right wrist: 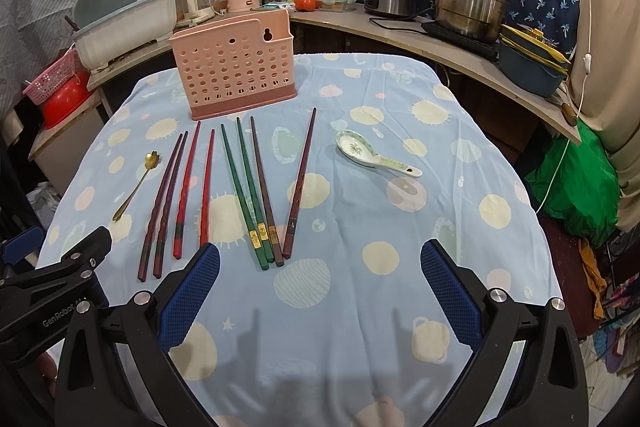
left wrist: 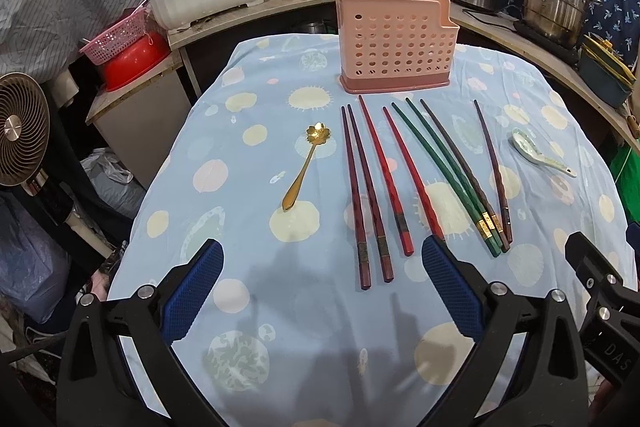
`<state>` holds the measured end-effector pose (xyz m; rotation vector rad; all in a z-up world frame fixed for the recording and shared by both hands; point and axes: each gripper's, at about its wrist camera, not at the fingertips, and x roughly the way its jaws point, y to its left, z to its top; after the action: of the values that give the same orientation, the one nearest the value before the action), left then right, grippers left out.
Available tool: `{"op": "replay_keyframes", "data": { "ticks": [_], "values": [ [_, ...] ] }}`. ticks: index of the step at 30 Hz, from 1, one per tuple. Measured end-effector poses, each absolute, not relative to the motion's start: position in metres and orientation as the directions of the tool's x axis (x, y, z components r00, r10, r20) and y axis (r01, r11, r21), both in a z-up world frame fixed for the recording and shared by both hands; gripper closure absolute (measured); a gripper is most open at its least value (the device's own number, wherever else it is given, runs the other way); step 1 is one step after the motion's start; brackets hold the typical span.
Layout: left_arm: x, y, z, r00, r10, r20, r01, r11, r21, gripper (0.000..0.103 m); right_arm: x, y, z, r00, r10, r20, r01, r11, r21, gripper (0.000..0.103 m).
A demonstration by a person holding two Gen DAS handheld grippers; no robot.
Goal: Organize utensils
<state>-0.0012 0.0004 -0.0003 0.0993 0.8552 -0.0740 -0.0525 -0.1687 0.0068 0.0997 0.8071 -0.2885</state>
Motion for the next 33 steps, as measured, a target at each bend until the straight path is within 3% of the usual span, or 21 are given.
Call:
{"op": "replay_keyframes", "data": {
  "ticks": [15,33],
  "values": [
    [-0.005,0.002,0.005,0.668,0.003,-0.744,0.074,0.995,0.070,0.008,-0.050,-0.171,0.012,0.655,-0.226,-0.721,0.303,0.953,-0.024,0.007],
    [0.035,0.010,-0.024,0.626,0.017,-0.780,0.055,0.996,0.067,0.008,0.003,-0.250,-0.012,0.692,-0.241,-0.680,0.319,0.948,-0.011,0.007]
  ]
}}
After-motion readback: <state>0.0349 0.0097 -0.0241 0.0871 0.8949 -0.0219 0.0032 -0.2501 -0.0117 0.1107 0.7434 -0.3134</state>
